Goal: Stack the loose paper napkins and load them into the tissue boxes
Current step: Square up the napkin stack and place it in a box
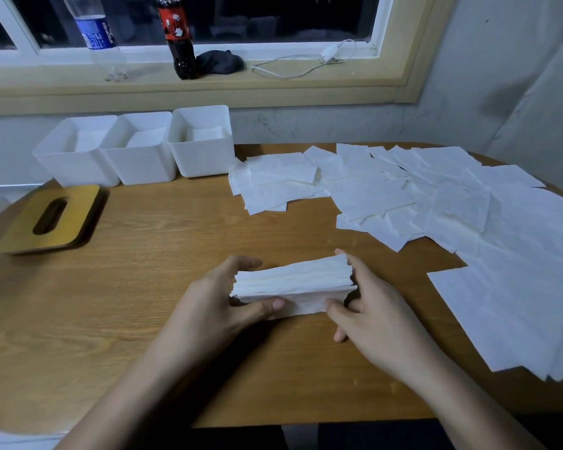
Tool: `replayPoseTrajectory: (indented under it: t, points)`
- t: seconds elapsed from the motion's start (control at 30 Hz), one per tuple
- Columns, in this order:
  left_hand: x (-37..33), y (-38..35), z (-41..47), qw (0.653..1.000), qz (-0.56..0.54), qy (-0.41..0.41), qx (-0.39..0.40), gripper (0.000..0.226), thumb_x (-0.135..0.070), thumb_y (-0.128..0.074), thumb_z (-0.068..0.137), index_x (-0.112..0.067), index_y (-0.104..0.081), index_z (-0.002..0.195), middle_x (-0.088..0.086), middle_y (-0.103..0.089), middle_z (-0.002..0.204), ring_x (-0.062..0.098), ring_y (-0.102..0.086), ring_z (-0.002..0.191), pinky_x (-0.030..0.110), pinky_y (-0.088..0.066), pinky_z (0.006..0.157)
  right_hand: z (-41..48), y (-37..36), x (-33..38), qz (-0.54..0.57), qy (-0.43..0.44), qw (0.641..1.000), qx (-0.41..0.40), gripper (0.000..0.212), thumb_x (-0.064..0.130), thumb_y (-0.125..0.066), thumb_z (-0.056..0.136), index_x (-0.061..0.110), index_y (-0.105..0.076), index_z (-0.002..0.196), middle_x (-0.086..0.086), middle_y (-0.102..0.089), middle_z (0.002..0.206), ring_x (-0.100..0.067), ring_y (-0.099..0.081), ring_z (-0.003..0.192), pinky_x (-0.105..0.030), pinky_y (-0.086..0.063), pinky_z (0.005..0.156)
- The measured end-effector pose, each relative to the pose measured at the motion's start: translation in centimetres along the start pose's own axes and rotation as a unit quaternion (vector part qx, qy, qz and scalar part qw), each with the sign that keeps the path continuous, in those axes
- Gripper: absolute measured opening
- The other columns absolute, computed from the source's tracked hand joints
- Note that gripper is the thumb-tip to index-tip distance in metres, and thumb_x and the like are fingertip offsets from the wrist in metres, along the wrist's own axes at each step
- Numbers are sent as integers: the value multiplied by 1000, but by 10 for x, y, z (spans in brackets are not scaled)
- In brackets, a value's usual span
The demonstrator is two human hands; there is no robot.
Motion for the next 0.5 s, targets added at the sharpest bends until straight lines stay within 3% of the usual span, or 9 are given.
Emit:
replayPoseTrajectory:
  t: [0.1,0.3,0.4,0.5]
  points:
    - [-1,-6,1,1000,-18,-2,-2,59,-73,-79,73,-44,-65,122,-26,-75,107,-2,-74,90,16,-53,75,0,-7,2,8,15,1000,-2,72,26,-66,102,46,-31,162,14,-71,106,-11,-76,70,-21,-57,69]
    - [-1,-3,4,999,-14,15,-41,58,-74,-78,79,-41,-63,124,-12,-77,89,6,-73,80,31,-59,72,1,-9,7,9,30,999,-10,60,34,-62,105,45,-34,157,18,-67,112,-8,-75,69,-19,-55,72]
    - [1,-2,3,1000,-16,19,-20,58,-75,-80,78,-42,-62,122,-14,-79,94,7,-75,83,36,-61,76,1,-5,4,17,18,1000,-8,40,37,-65,103,49,-41,132,15,-74,95,-9,-75,67,-24,-54,67]
    - [1,-5,1,1000,-19,14,5,47,-69,-83,80,-46,-67,118,-19,-78,98,7,-74,85,27,-58,75,2,-3,1,37,-3,999,-4,50,34,-70,101,55,-34,128,11,-76,83,-7,-74,67,-17,-47,55]
Point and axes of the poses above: each hand's wrist, its own z-axis towards the middle knuckle, its own y-axis out of the back of the hand, x = y × z, the point moved 7 cm from there along z, towards the middle knuckle
